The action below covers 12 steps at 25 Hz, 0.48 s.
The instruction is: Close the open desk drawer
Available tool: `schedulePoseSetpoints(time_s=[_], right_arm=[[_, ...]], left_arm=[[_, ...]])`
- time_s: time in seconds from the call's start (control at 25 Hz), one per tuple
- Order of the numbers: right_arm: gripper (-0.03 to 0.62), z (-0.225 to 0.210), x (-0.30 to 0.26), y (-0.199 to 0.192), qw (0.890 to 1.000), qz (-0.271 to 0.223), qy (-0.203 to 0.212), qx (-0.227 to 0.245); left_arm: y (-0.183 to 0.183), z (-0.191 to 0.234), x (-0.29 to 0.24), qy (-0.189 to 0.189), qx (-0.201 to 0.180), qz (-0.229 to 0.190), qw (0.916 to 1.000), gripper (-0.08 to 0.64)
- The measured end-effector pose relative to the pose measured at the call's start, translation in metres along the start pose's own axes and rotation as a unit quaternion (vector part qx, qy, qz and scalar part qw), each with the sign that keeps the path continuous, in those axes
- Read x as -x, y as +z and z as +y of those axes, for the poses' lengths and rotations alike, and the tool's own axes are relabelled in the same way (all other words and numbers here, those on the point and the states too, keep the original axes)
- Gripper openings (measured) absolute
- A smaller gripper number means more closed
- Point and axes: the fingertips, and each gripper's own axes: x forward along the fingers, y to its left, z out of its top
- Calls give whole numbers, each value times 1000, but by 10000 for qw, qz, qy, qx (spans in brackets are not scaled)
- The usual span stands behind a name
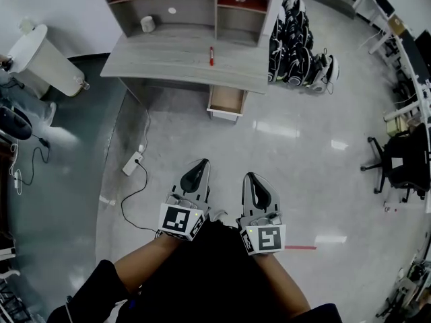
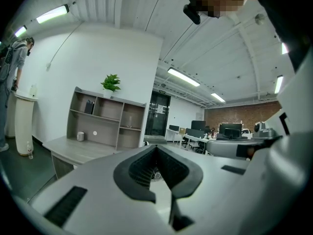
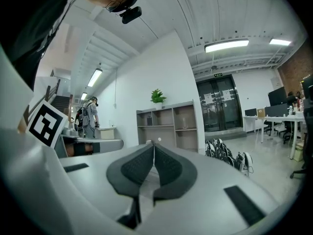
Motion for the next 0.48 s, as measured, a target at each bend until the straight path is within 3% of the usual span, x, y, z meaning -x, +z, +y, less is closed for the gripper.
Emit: schedulePoseSetpoints(time_s=[0.16,0.32,0.48], right_arm=[[18,-11,-30,-2,9999,128,-14,-42],[18,-15,-70,6,9989,29,291,-360],[18,-24,-108,11,9996,139,205,-148]], left_arm=[[3,25,-28,66,41,53,10000,14],[2,56,-57,234,193,168,9994,14],[8,79,-83,162,119,145,9997,14]])
